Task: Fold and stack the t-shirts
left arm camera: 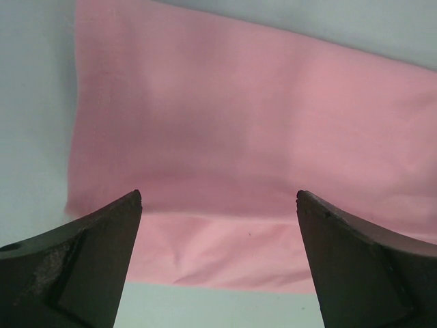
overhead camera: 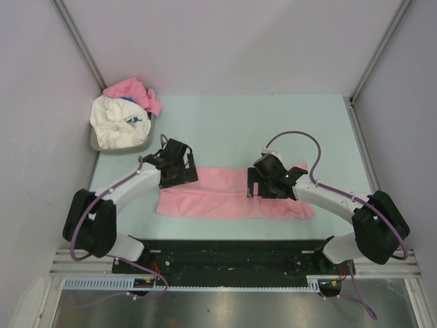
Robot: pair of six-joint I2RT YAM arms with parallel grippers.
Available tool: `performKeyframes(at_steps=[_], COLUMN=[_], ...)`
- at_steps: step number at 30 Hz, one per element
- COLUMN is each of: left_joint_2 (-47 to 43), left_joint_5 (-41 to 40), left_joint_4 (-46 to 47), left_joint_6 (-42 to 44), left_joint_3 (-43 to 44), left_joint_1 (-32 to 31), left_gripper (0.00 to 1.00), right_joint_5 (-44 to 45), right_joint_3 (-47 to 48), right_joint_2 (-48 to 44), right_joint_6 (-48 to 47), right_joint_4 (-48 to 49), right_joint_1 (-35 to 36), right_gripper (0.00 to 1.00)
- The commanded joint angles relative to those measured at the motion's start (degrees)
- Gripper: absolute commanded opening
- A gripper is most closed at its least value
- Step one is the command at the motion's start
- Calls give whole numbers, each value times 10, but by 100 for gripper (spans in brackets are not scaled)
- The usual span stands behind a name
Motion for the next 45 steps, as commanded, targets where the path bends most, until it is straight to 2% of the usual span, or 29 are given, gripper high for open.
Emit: performKeyframes(at_steps=[1,8,20,33,35,37,41,45], left_joint_2=[-102,-153,-108,-77,-74,-67,-55,-35], left_joint_5=[-23,-35,-11,-6,2,11,11,29], left_joint_4=[-26,-84,-38,-28,-23,-18,-12,0], left_joint_6=[-16,-48,-153,-212,-212,-212,-208,-205], left_joint_3=[5,-16,-27,-49,-51,-52,-56,-61], left_joint_1=[-10,-11,-10,8,18,28,41,47], left_gripper=[100,100,97,77,68,65,53,51], right_joint_5=[25,39,57,65,63,64,62,61], right_joint_3=[34,39,38,36,36,34,32,30], right_joint_2=[5,21,16,31,37,39,43,44], right_joint_6=[-19,-14,-14,-19,-20,-22,-23,-24], right_joint_4=[19,15,0,3,4,5,8,8], right_joint_1=[25,44,58,68,69,70,70,70], right_gripper=[98,98,98,98,99,98,99,99])
